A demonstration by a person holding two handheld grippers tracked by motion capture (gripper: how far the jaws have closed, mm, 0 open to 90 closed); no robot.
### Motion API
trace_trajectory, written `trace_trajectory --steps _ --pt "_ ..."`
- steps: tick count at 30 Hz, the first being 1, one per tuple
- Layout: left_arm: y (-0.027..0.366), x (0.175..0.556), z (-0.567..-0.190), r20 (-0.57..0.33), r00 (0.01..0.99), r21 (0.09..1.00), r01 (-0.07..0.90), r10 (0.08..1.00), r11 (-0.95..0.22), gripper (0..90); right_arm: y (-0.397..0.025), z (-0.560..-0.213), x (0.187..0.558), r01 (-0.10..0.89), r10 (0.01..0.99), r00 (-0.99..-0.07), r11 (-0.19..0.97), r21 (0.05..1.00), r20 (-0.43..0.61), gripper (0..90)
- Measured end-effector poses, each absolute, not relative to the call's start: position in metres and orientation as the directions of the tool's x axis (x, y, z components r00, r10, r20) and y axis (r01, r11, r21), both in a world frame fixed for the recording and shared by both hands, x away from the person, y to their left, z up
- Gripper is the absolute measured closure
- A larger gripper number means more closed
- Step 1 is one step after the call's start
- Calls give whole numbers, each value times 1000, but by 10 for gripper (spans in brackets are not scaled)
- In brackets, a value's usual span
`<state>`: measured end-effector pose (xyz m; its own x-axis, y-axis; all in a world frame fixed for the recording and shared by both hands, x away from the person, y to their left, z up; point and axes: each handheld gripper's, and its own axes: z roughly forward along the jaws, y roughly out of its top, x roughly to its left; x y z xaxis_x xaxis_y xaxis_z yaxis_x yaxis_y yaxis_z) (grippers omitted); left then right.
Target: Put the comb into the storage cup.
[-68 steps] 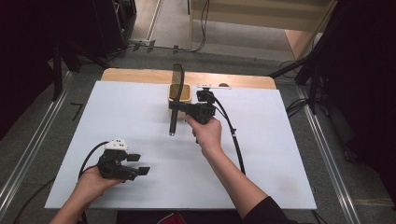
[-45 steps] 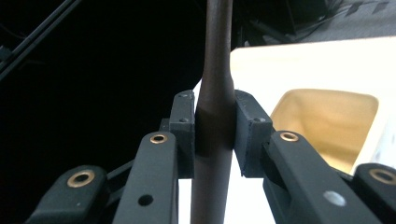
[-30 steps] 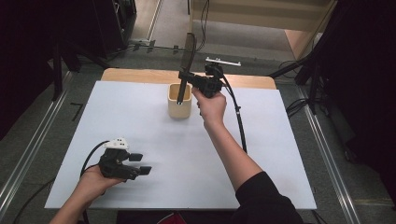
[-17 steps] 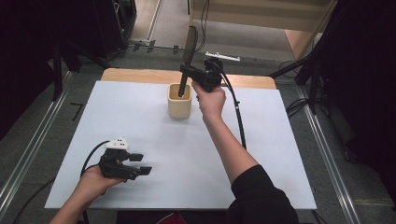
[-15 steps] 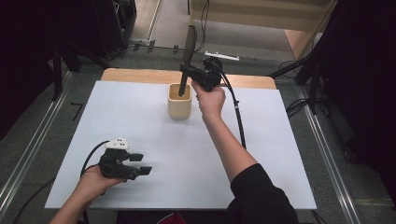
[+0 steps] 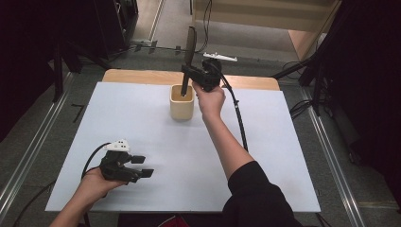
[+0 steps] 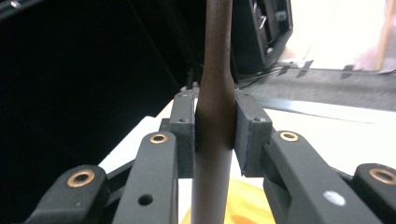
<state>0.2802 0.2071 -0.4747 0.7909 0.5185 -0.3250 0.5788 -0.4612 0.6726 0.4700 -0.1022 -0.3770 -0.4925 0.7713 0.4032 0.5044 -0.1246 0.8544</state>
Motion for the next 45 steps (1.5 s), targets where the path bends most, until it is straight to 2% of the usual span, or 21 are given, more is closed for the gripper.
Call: trace_trajectory --steps 45 --pt "206 281 -475 -321 795 673 574 515 -467 312 -94 -423 470 502 772 -513 -86 861 376 698"
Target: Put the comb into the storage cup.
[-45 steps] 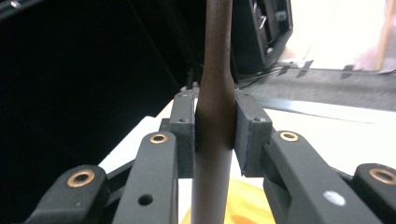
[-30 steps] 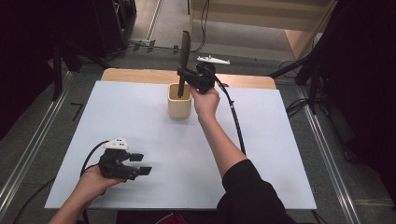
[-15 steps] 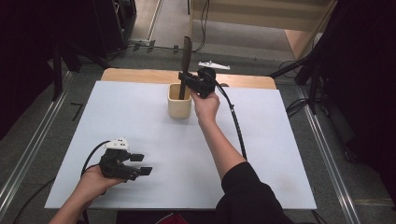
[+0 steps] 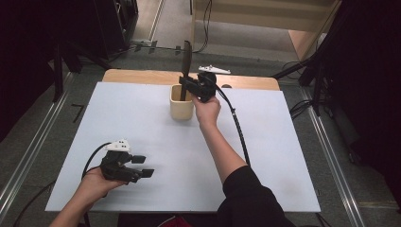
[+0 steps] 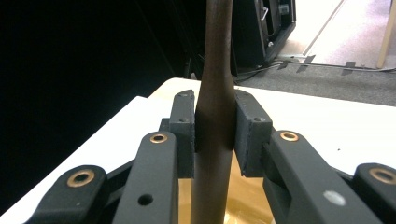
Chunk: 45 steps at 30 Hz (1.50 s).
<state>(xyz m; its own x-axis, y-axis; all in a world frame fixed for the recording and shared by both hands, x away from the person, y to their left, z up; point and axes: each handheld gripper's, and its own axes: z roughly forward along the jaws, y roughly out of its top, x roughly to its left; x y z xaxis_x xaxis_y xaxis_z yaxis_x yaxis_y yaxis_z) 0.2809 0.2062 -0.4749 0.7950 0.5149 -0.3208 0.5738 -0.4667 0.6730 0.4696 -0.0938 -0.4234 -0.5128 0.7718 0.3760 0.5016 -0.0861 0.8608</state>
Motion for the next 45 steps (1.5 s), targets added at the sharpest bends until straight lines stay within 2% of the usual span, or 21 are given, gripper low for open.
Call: trace_trajectory --steps 30,31,33,34,36,38,45 --pt "205 281 -474 -317 797 679 570 515 -464 313 -92 -440 459 501 785 -521 -38 864 336 686" --pt "205 281 -474 -316 797 679 569 515 -464 312 -92 -440 458 499 789 -516 -39 866 333 610" --pt "205 280 -474 -316 797 682 568 514 -461 312 -94 -438 455 462 783 -535 -44 886 318 349" --pt "205 280 -474 -316 797 683 567 514 -460 312 -94 -436 453 452 795 -529 -33 891 298 305" --pt "205 280 -474 -314 797 682 567 516 -461 312 -96 -433 450 444 812 -514 -24 896 277 246" --pt "205 280 -473 -311 798 681 566 516 -464 312 -100 -433 447 444 821 -496 -39 895 282 225" --pt "204 281 -474 -311 798 679 567 517 -466 312 -113 -432 444 494 797 -504 -51 868 333 215"
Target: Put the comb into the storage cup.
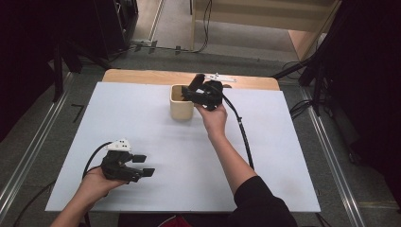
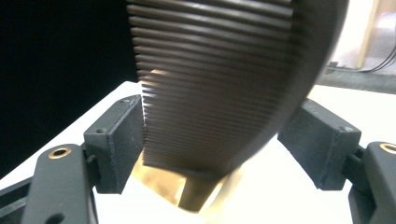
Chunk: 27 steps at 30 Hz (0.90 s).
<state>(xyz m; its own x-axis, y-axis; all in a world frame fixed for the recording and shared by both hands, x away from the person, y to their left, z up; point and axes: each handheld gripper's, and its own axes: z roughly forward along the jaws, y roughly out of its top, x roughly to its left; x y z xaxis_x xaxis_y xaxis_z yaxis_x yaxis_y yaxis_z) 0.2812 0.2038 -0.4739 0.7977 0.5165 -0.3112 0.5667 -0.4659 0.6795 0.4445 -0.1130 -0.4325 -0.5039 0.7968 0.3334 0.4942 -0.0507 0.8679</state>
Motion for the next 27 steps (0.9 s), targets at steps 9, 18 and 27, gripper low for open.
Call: trace_trajectory --steps 9,18,27 --pt "203 281 -474 -312 799 679 566 514 -467 312 -122 -427 437 540 759 -530 -41 841 378 184" --pt "204 282 -474 -314 795 679 570 518 -463 312 -125 -429 428 582 738 -542 -15 813 402 182" --pt "205 282 -473 -318 791 678 575 523 -458 311 -126 -430 416 625 701 -557 2 781 444 184"
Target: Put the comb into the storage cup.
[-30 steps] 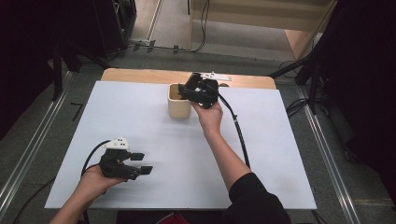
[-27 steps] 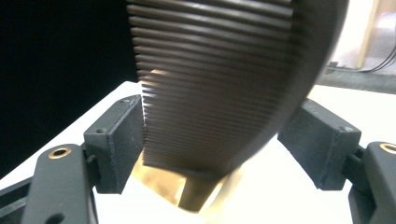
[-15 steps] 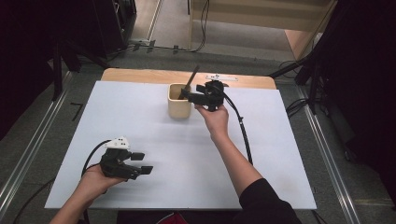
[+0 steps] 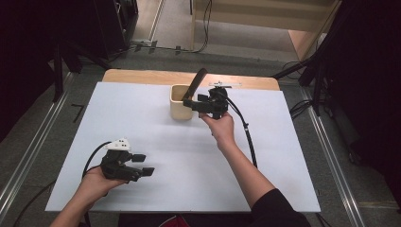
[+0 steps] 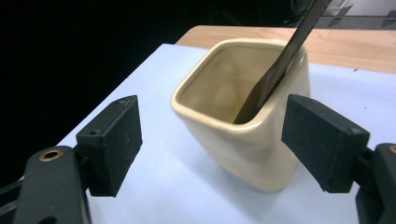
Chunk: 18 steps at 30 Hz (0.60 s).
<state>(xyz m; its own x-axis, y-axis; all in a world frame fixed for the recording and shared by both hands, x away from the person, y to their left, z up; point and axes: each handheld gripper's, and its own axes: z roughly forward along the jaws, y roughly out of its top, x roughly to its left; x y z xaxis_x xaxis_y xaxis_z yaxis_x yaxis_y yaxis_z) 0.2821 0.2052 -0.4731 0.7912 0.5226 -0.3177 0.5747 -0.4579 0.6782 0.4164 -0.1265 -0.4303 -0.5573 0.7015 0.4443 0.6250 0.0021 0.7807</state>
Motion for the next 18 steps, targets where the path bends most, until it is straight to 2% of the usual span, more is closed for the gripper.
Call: trace_trajectory --steps 18 --pt "207 284 -473 -324 781 671 588 535 -452 310 -138 -435 387 646 658 -604 73 759 450 208"
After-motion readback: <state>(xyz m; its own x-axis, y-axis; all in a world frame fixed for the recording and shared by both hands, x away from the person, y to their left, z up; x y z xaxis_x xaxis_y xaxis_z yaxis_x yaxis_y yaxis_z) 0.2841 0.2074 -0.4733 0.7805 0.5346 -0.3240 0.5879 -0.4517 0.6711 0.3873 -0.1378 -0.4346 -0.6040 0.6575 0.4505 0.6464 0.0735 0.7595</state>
